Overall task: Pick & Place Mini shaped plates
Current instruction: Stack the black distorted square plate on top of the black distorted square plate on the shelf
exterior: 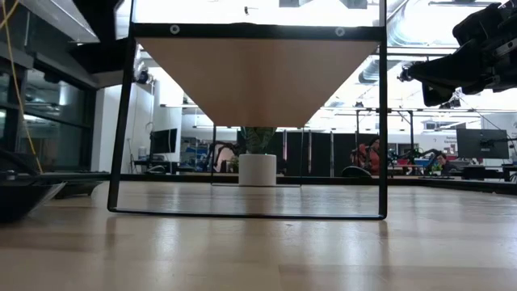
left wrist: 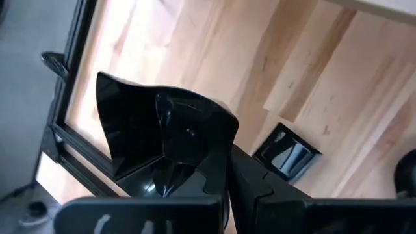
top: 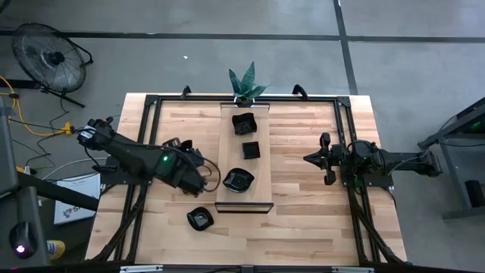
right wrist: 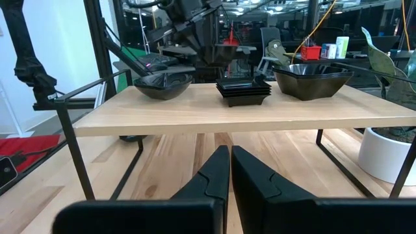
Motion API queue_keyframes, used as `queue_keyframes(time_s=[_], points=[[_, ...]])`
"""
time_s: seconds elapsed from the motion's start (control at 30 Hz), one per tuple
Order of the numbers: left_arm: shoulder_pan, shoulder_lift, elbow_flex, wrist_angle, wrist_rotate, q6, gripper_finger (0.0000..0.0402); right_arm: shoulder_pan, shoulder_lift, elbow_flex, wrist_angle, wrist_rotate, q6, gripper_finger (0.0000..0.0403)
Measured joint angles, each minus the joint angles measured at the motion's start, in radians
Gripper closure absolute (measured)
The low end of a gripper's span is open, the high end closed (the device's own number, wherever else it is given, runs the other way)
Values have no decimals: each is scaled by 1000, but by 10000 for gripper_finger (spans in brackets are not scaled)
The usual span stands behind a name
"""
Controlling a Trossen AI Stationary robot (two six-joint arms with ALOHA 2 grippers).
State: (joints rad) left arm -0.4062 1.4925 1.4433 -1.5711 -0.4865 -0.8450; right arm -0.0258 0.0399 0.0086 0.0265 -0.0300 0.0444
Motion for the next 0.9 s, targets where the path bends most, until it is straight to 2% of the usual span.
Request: queue_keyframes(time_s=[0.37, 0.47, 0.73, 0.83, 0.9], points=[[97, 0, 11, 0, -66, 201, 401, 0, 0, 0, 0, 0, 0, 391], [114, 0, 11, 0, -126, 279, 401, 0, 0, 0, 0, 0, 0, 391], [140, 0, 70, 8, -254, 566, 401, 0, 0, 0, 0, 0, 0, 391], [140, -1, 87, 51, -330, 730, 401, 0, 0, 0, 0, 0, 0, 391], [146, -1, 92, 97, -342, 863, 401, 0, 0, 0, 0, 0, 0, 391]])
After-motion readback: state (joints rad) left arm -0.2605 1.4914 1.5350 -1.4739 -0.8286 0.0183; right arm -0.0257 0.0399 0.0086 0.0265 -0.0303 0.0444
